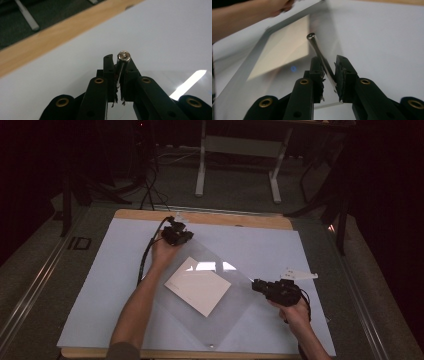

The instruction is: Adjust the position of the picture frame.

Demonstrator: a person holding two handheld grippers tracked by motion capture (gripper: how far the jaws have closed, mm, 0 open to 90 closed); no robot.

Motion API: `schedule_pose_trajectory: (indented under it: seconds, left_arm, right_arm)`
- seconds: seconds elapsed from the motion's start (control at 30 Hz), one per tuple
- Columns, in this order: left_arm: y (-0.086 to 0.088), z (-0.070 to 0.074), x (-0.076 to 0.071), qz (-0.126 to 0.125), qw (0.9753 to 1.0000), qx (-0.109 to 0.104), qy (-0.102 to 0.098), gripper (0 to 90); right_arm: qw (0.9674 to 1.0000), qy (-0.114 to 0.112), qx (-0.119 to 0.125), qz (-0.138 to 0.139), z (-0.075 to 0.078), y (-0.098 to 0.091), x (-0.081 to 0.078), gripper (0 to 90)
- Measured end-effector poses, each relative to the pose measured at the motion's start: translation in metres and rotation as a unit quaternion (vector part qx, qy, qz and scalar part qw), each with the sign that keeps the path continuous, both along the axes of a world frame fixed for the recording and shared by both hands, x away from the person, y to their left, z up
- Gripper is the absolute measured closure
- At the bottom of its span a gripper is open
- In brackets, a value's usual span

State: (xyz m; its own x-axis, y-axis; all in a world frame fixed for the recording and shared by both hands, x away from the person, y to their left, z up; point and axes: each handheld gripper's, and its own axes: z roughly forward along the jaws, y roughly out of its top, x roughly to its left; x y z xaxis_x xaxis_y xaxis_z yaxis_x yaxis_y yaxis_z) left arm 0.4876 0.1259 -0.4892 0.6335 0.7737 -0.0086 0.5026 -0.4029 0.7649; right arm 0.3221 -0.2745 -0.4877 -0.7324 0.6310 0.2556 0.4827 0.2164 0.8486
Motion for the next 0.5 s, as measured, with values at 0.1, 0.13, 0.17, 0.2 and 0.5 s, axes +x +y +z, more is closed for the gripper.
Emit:
schedule_pose_trajectory:
  seconds: [0.1,0.13,0.17,0.2,0.5]
  left_arm:
    - [0.023,0.005,-0.021,0.014,0.9998,-0.011,-0.009,84.9]
    - [0.032,0.006,-0.030,0.013,0.9997,-0.017,-0.009,84.9]
    - [0.038,0.005,-0.039,0.008,0.9999,-0.013,-0.005,84.9]
    - [0.044,0.003,-0.049,0.005,0.9999,-0.010,-0.002,84.9]
    - [0.058,-0.027,-0.082,0.020,0.9994,0.024,0.017,84.7]
  right_arm:
    - [0.9999,-0.007,0.004,-0.006,0.004,0.003,0.019,77.0]
    - [0.9999,-0.012,0.007,-0.009,0.006,0.003,0.024,77.1]
    - [0.9997,-0.018,0.007,-0.014,0.008,0.004,0.030,77.2]
    - [0.9997,-0.016,0.011,-0.012,0.009,0.004,0.036,77.1]
    - [0.9984,0.044,-0.026,-0.026,-0.022,0.019,0.089,78.0]
